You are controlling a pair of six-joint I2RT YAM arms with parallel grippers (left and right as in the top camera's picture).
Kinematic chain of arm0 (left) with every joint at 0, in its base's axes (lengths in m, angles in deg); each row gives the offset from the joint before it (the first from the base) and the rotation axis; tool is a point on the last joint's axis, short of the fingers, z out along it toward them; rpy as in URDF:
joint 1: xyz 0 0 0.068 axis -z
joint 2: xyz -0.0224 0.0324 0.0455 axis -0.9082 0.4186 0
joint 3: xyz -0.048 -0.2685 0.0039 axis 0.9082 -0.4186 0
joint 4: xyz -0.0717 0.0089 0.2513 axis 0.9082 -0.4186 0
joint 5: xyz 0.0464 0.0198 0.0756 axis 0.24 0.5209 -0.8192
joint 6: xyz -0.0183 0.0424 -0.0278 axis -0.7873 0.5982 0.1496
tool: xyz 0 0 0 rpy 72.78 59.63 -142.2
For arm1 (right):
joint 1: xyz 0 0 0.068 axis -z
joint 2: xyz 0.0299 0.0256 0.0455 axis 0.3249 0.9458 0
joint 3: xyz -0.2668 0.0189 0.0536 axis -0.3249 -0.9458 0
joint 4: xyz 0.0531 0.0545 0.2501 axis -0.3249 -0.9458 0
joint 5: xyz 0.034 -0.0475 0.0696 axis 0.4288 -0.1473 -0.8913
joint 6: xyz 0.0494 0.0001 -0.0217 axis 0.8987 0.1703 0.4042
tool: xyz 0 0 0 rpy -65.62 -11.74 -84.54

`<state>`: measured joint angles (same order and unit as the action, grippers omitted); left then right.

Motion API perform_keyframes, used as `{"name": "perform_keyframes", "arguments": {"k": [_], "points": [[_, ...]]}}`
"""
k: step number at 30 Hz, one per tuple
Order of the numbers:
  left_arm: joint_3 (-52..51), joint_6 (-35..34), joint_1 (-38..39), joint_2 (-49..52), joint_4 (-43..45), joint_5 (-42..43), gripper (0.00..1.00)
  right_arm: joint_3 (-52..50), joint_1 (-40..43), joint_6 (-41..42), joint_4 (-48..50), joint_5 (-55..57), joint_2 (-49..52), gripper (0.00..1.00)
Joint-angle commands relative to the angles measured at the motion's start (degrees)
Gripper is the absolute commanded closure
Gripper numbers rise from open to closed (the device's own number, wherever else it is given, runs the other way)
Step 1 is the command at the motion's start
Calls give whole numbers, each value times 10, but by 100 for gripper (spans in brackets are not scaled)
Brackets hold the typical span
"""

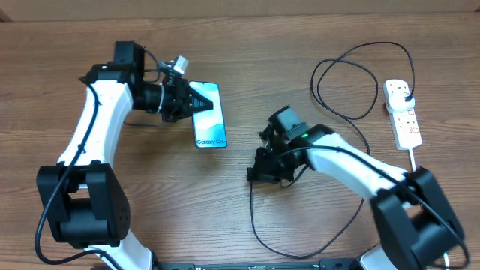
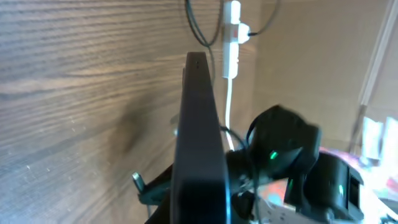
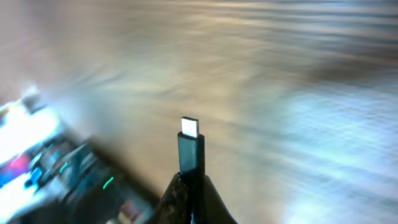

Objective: Plug charger to phone and switch on socket
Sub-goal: 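Grasp the USB-C plug of the black cable with the right gripper, then carry the plug to the phone's bottom port with the right gripper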

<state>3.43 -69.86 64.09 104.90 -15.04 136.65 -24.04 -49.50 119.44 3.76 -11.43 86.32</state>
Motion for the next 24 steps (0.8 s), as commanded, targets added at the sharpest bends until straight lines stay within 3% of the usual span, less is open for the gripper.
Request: {"name": "perform_keyframes", "arguments": {"k": [1,8,15,24], "points": [[1,77,-22,-12,-24,106,95,8,19,-129,-3,-158,-62,96],[1,205,-33,-12,-86,226,96,8,8,-269,10,-337,-94,96],[1,214,-33,-12,-100,238,96,8,-49,-263,92,-352,-94,96],[1,214,-33,-12,-112,229,96,8,-57,-137,229,-332,-94,96]]}}
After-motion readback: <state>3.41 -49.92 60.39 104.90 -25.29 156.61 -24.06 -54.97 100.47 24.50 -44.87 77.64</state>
